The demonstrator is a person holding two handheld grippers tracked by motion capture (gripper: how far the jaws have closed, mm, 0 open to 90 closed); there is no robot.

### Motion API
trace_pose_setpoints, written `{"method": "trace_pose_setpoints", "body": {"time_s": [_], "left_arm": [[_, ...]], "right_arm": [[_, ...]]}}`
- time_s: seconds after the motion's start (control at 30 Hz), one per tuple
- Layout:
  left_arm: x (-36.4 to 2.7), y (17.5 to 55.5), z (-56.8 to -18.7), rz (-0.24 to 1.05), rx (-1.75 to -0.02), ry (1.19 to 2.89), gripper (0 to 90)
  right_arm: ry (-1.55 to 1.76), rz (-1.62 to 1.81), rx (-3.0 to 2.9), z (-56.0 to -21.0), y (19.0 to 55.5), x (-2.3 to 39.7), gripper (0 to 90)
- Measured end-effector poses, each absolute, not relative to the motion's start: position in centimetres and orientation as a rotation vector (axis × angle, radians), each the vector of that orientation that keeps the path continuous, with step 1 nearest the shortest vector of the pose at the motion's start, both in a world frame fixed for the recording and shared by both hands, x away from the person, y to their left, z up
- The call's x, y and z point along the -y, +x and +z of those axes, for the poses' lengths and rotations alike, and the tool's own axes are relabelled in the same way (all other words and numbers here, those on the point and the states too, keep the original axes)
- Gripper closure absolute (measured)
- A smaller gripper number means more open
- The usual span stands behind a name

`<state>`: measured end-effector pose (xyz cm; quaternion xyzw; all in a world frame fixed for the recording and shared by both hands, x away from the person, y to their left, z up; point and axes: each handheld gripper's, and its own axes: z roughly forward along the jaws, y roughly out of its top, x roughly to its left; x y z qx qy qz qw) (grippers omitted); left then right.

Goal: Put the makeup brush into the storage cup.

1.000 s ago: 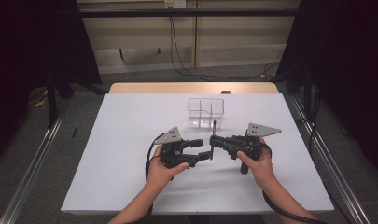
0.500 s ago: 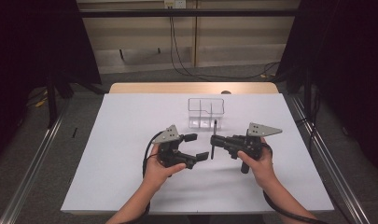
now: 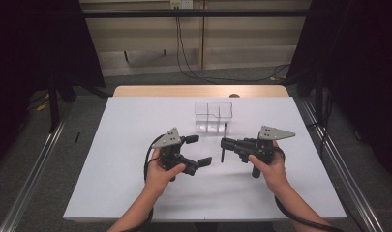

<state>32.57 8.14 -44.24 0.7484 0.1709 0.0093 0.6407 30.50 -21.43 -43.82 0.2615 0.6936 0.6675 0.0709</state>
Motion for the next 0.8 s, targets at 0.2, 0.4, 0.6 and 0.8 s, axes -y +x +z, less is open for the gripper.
{"method": "trace_pose_setpoints", "body": {"time_s": [0.2,0.4,0.6,0.8], "left_arm": [[-8.6,32.7,-44.1,0.024,-0.370,1.710,0.9],[-9.0,32.8,-43.9,0.035,-0.361,1.721,1.2],[-9.5,32.7,-43.8,0.049,-0.359,1.722,1.4],[-10.0,32.6,-43.7,0.065,-0.347,1.730,1.4]], "right_arm": [[0.791,2.002,-2.079,-43.7,30.7,21.7,84.3],[0.783,1.999,-2.079,-43.7,30.9,21.7,84.4],[0.782,1.996,-2.075,-43.5,31.1,21.8,84.3],[0.781,1.998,-2.076,-43.5,31.3,21.8,84.3]]}}
